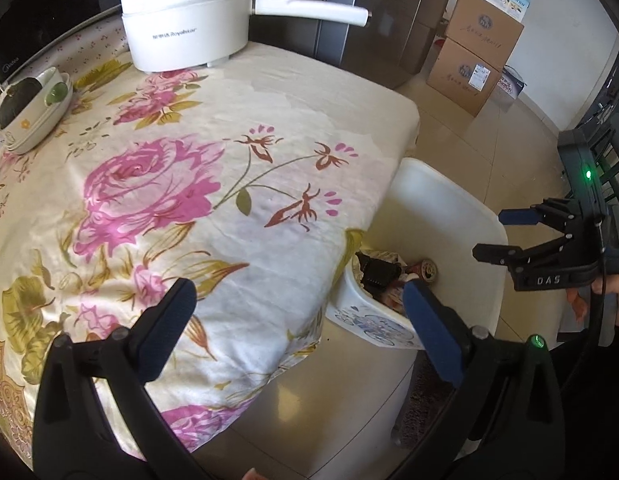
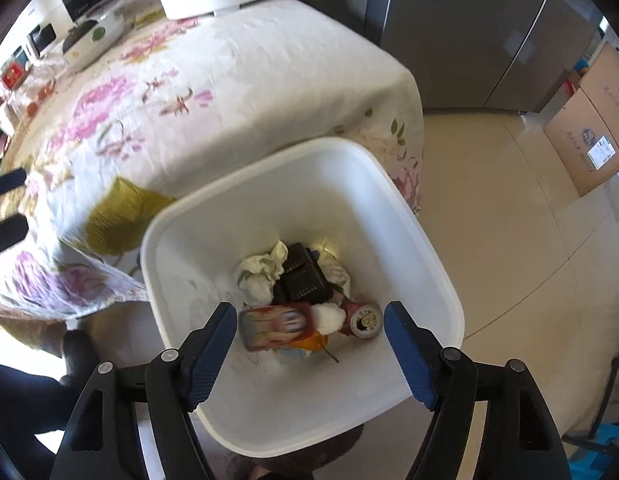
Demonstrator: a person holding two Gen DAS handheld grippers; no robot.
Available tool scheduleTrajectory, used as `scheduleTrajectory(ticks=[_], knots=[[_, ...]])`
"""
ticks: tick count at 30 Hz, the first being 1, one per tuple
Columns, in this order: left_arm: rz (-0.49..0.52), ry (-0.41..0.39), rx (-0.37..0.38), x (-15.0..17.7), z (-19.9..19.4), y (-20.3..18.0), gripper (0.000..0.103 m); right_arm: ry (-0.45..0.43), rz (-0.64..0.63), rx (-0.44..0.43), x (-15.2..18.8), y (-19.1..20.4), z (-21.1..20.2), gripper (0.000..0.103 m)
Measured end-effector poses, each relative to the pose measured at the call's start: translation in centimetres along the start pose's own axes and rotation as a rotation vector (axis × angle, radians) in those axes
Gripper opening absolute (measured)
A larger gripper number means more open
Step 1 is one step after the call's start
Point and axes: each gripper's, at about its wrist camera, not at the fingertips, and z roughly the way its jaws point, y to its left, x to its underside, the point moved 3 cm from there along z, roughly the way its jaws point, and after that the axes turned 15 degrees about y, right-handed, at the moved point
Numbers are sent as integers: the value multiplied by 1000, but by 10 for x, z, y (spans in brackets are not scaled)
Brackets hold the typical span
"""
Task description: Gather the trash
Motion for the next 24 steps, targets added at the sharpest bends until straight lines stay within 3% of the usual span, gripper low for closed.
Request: scheduleTrajectory(ticks=[14,18,22,24], knots=[[-66,-71,-40,17,-35,11,102,-125,19,10,9,3,-47,80],[-74,-89,-65,26,-47,6,102,-197,32,2,22,10,-70,87],[-105,-109,-129,39,-58,4,102,-287,29,65,41,23,-95,102],[-126,-129,-155,48,-66,2,102,-325,21,86,51,31,-103,103]])
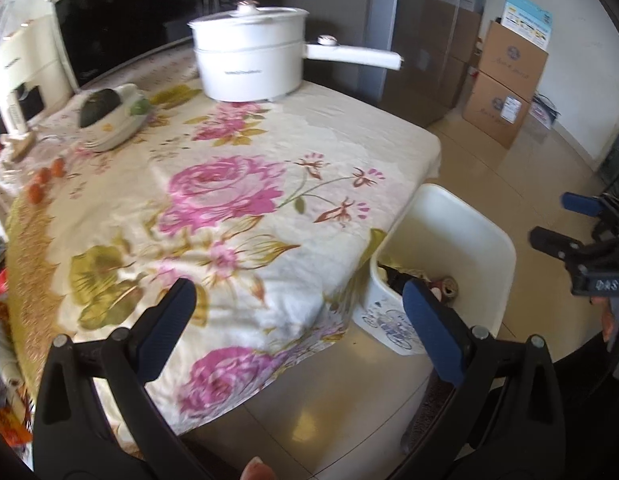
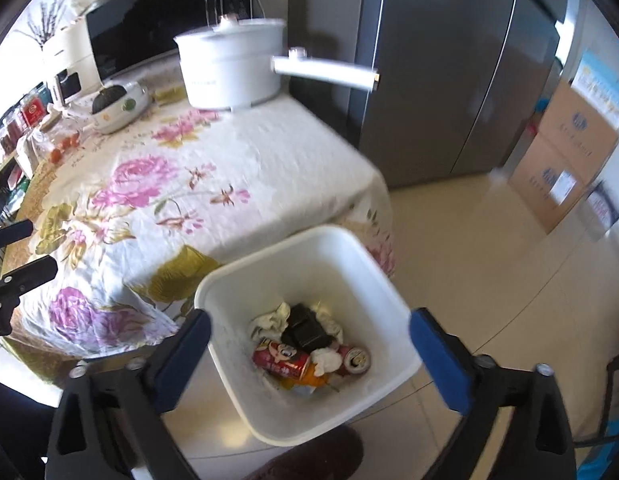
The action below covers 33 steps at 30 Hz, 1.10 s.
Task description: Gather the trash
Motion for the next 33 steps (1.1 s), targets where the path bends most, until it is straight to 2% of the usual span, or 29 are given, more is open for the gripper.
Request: scheduleTrajectory(ticks=[6,11,14,18,26,33], knots=[[-59,-56,-41,19,-23,2,102,-80,-33,60,18,24,-25,103],[-141,-95,-40,33,-38,13,102,-154,12,4,25,32,-48,103],[-140,-147,-60,39,-49,13,102,-177,36,-19,23,32,-55,103],[-149,-191,-78,41,-57,14,102,-210,46,-6,20,35,-63,103],[-189,-231,-70,39,-61,18,102,-269,29,22,17,44,-73,103],[-189,-237,-55,38,-60,14,102,-272,22,21,16,47,-72,103]])
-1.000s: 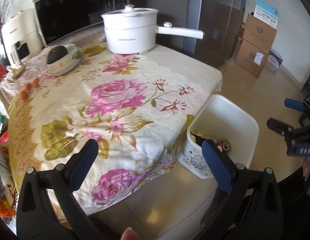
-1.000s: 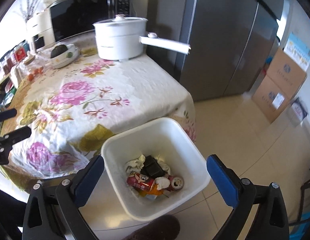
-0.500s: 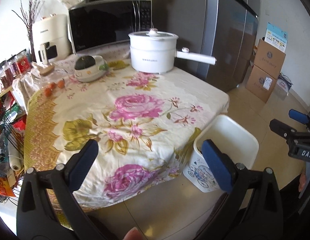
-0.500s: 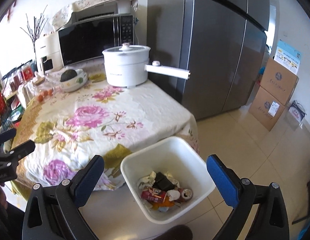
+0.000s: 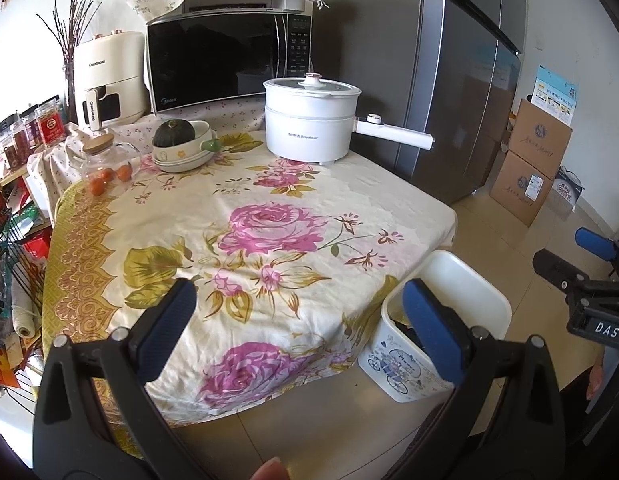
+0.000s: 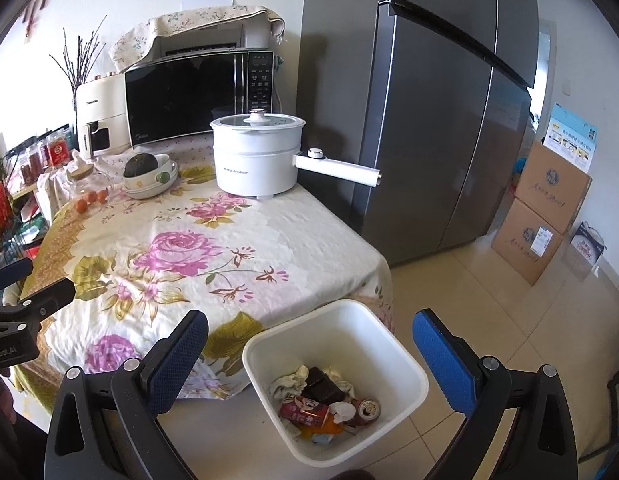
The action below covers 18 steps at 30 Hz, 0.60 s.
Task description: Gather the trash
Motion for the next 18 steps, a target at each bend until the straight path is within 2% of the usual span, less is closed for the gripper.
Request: scheduleTrajectory(ticks=[18], knots=[[8,2,4,3,0,-1,102,6,-3,3,2,0,2,103]])
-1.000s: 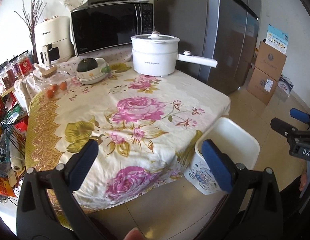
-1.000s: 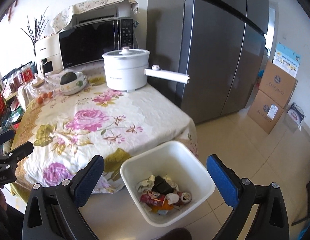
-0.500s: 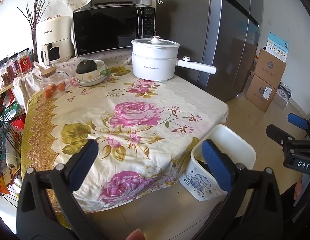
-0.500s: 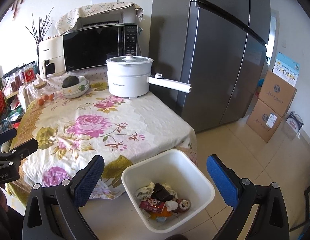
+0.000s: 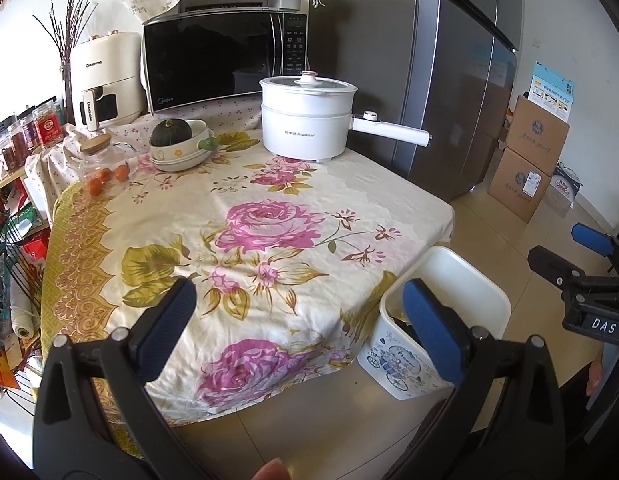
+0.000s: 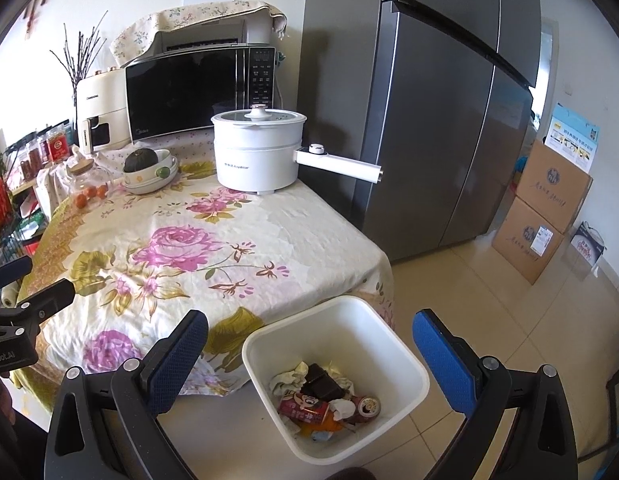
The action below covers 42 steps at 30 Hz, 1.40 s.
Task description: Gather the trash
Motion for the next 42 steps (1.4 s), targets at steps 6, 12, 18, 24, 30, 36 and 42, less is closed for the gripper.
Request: scheduleTrajectory(ticks=[6,12,18,24,30,36,42], knots=[[1,7,8,1,1,0,102,-3,2,1,0,-1,0,103],[2,7,9,1,1,-1,102,-8,2,3,0,-2,0,103],[-3,4,-4,-1,0,0,102,-8,0,4,-1,-2,0,103],[-9,3,-7,-1,-1,1,103,-10,-2,6,-1,-2,0,103],[-9,3,-3,0,-2,1,102,-9,-3,7,0,-3,0,103],[-3,3,8,0,-1,1,102,-8,-3,8,0,-3,0,103],[-2,11,28,0,0,1,102,-6,-4,8,0,-3,1,103]])
